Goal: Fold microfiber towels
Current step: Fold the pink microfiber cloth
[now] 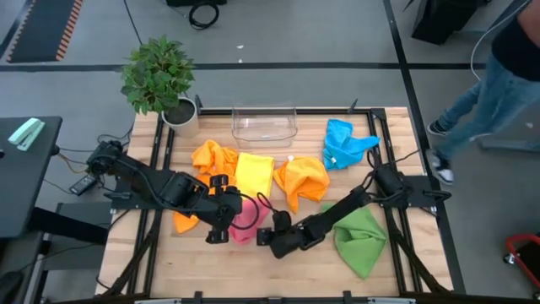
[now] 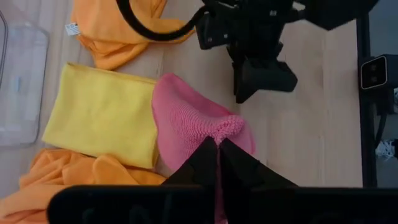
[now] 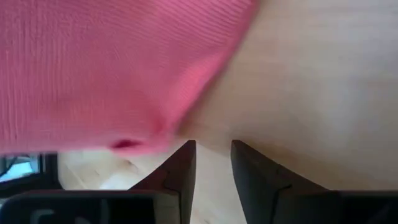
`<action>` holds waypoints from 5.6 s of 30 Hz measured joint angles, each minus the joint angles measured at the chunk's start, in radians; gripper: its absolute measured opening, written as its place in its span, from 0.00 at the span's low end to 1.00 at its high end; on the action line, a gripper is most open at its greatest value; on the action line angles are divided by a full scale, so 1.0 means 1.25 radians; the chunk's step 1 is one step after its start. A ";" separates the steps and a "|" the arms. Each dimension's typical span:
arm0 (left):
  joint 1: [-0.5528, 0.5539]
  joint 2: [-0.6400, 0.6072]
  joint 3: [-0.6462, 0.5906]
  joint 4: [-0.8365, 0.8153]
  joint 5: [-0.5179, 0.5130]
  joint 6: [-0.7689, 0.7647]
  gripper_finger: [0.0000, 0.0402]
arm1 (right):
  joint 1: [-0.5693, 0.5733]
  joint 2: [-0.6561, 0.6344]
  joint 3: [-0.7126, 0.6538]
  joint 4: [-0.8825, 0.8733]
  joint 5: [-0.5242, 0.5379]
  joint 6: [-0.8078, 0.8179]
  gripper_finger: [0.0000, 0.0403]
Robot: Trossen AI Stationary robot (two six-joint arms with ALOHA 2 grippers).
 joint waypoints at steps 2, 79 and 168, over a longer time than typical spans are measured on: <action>0.000 0.000 0.000 0.000 0.000 0.000 0.07 | -0.007 0.000 0.013 0.007 -0.001 -0.003 0.28; -0.116 -0.051 -0.553 0.876 -0.152 -0.034 0.01 | 0.341 -0.450 -0.368 -0.105 0.374 -0.586 0.00; -0.079 0.005 -0.603 0.874 0.031 -0.212 0.02 | 0.140 -0.312 -0.316 -0.132 -0.158 -0.946 0.44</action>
